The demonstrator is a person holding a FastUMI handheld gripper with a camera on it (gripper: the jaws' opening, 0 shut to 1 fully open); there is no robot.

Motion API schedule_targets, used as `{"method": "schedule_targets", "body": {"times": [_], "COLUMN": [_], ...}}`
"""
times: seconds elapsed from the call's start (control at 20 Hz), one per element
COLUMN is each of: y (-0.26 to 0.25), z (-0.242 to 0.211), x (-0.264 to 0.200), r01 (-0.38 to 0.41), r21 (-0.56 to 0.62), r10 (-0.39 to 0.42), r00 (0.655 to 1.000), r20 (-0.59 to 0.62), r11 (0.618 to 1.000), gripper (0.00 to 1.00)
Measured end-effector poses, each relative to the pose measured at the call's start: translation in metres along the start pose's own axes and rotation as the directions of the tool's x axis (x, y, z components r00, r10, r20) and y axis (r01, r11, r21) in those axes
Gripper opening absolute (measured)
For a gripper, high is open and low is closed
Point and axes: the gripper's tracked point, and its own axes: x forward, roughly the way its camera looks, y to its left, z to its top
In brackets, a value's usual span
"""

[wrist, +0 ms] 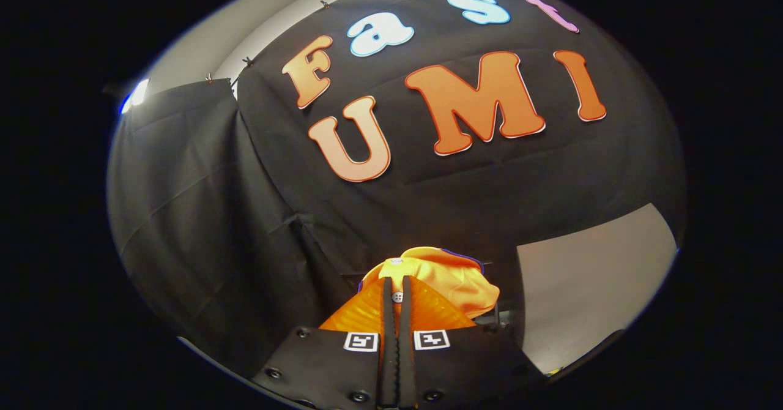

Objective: Put the clothes into the washing machine and then close the washing machine lid.

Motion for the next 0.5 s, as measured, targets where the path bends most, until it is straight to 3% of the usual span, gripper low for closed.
{"method": "schedule_targets", "body": {"times": [0.5], "y": [0.021], "z": [-0.07], "x": [0.076], "r01": [-0.01], "r21": [0.039], "r10": [0.013], "r00": [0.996], "r20": [-0.091], "r11": [0.999], "gripper": [0.08]}}
